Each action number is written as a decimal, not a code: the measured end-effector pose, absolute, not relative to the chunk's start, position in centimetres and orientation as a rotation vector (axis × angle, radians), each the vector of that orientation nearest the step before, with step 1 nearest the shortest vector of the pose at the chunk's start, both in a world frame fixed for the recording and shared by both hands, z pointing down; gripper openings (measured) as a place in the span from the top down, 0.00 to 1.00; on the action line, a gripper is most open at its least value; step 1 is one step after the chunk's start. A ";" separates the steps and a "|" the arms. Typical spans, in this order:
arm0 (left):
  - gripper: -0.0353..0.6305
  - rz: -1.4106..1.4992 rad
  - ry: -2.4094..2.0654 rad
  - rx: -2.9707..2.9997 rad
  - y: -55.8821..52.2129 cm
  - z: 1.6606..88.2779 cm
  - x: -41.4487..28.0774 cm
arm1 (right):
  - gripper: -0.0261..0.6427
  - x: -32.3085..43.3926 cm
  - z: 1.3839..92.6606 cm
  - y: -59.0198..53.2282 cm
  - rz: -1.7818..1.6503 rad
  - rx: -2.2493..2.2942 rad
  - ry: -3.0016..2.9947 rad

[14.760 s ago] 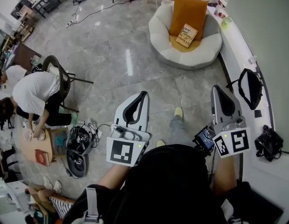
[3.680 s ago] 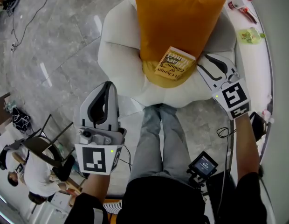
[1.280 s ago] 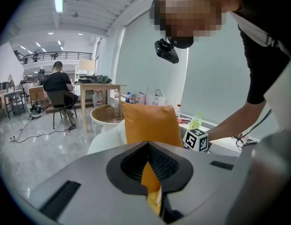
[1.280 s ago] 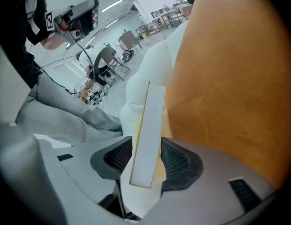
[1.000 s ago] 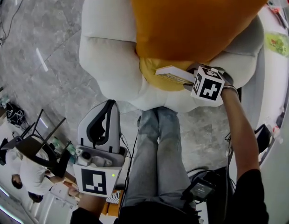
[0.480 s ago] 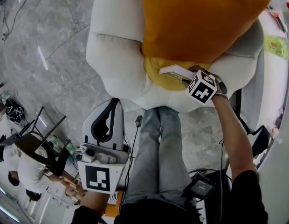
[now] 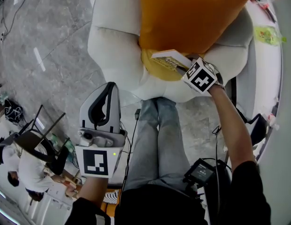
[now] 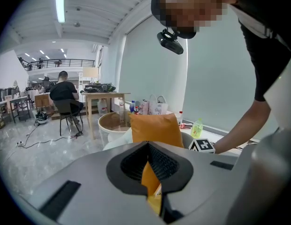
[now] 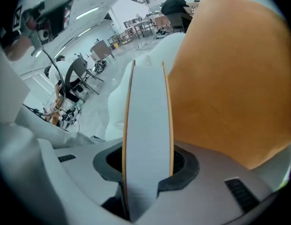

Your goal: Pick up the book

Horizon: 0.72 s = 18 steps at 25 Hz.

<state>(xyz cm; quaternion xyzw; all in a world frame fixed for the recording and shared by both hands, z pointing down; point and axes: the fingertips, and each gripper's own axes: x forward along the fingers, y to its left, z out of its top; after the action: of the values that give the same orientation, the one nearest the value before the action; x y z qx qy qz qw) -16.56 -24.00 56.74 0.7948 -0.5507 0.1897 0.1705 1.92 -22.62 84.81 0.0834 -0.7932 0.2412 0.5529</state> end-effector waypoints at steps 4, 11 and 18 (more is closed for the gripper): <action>0.93 0.524 -1.580 2.269 -23.9 53.9 -16.5 | 0.74 1.5 79.8 -24.6 0.563 0.278 -1.937; 0.93 0.472 -1.600 2.389 -23.5 47.0 -15.4 | 0.74 1.7 68.0 -27.7 0.479 0.434 -2.081; 0.93 0.448 -1.628 2.428 -22.3 39.9 -14.3 | 0.74 2.8 53.4 -28.8 0.412 0.613 -2.254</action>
<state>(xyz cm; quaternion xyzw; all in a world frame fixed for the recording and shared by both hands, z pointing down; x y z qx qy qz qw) -14.25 -22.26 39.85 0.8176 -0.5481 0.1508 0.0921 2.85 -28.80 53.38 0.2397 -0.8807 0.1608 0.3755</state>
